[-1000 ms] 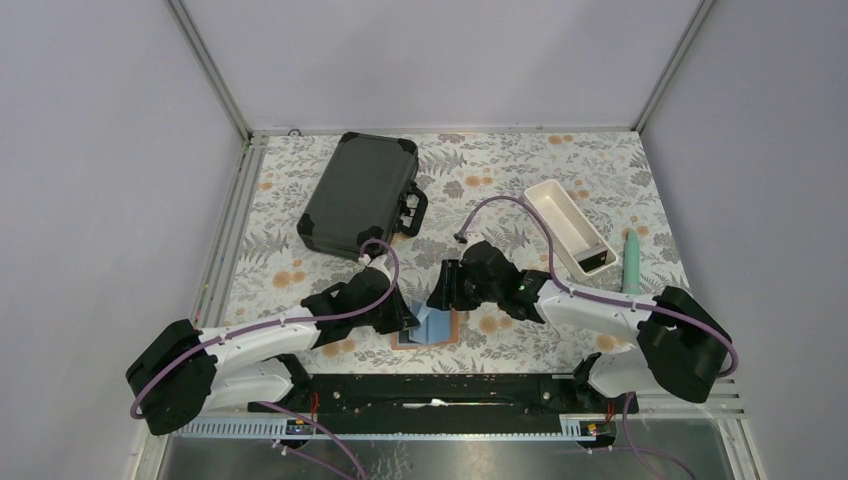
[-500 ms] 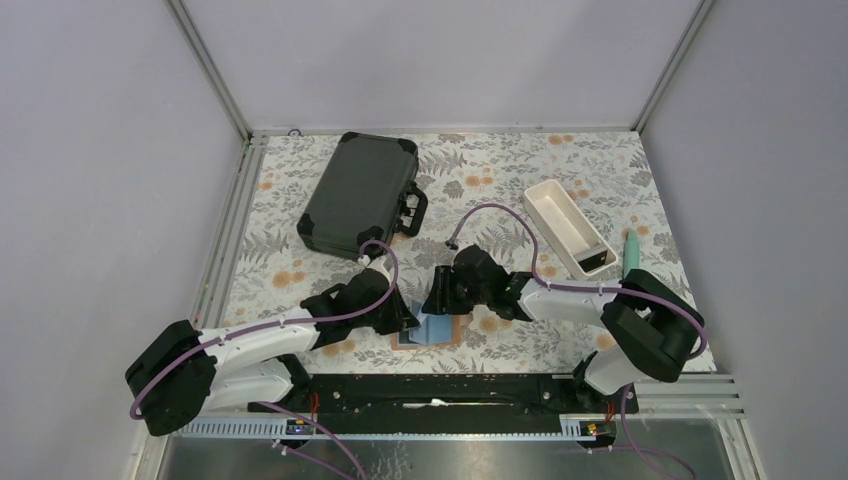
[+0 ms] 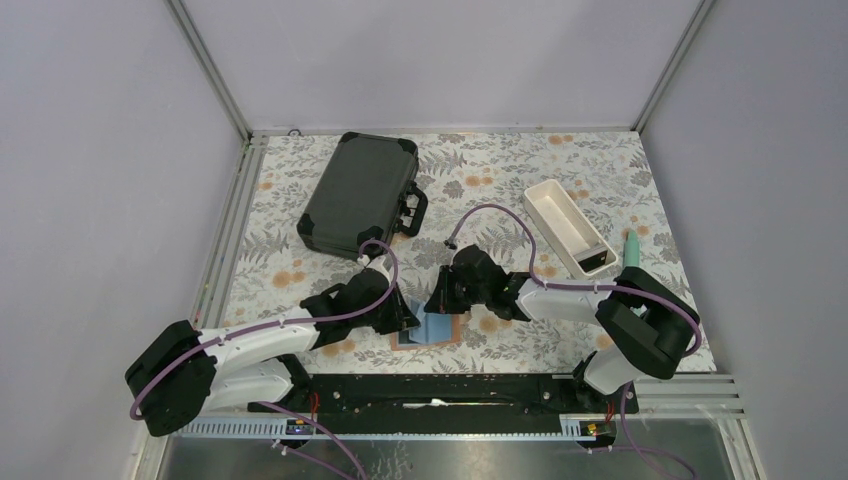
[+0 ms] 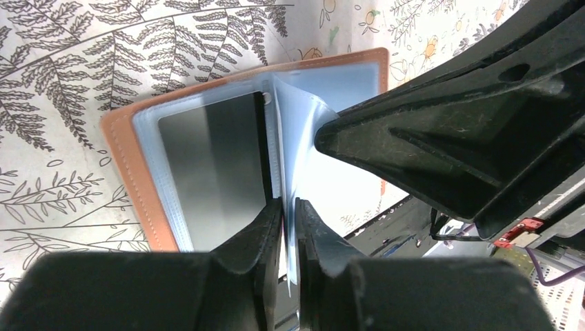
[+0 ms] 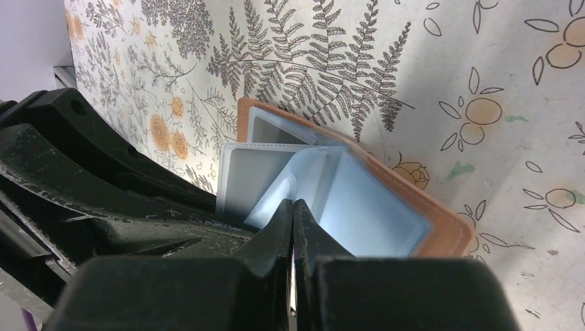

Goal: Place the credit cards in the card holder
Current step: Turn over the card slot in the card holder.

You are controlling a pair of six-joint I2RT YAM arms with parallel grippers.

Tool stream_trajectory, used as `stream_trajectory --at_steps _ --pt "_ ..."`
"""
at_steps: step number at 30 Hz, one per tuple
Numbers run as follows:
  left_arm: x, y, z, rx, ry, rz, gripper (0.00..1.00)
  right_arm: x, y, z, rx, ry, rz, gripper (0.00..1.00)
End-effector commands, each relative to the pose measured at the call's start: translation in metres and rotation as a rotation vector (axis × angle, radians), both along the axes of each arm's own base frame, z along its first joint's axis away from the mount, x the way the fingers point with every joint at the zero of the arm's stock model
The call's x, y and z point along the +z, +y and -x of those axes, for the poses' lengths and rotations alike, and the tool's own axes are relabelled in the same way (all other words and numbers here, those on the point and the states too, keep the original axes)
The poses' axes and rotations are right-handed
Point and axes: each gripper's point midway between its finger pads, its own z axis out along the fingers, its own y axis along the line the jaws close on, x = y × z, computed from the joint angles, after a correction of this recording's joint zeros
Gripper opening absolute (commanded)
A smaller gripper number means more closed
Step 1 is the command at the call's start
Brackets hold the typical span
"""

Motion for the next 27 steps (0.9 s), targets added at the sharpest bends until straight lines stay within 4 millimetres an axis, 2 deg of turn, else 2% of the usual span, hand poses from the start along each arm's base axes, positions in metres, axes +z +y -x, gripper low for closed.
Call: stream_trajectory --at_steps 1,5,12,17,21,23,27 --pt "0.015 -0.004 -0.010 0.013 -0.058 0.050 0.21 -0.002 0.000 -0.001 -0.001 -0.015 0.009 0.00" --pt "0.015 0.002 -0.011 0.029 -0.066 0.043 0.39 -0.004 -0.007 -0.002 -0.008 -0.028 0.041 0.00" --pt "0.016 0.010 -0.016 0.064 -0.077 0.046 0.39 -0.004 -0.018 -0.003 -0.013 -0.051 0.091 0.00" --pt "0.008 0.009 -0.015 0.054 -0.059 0.032 0.31 0.000 -0.023 -0.003 0.003 -0.068 0.133 0.00" --pt "-0.002 0.012 -0.014 0.055 -0.039 -0.002 0.17 0.002 -0.030 -0.006 0.012 -0.092 0.184 0.00" --pt "-0.006 0.012 -0.014 0.055 -0.032 -0.014 0.11 -0.002 -0.041 -0.004 0.020 -0.092 0.245 0.00" --pt "-0.011 0.014 -0.013 0.053 -0.021 -0.031 0.02 0.002 -0.059 -0.011 0.008 -0.137 0.346 0.09"
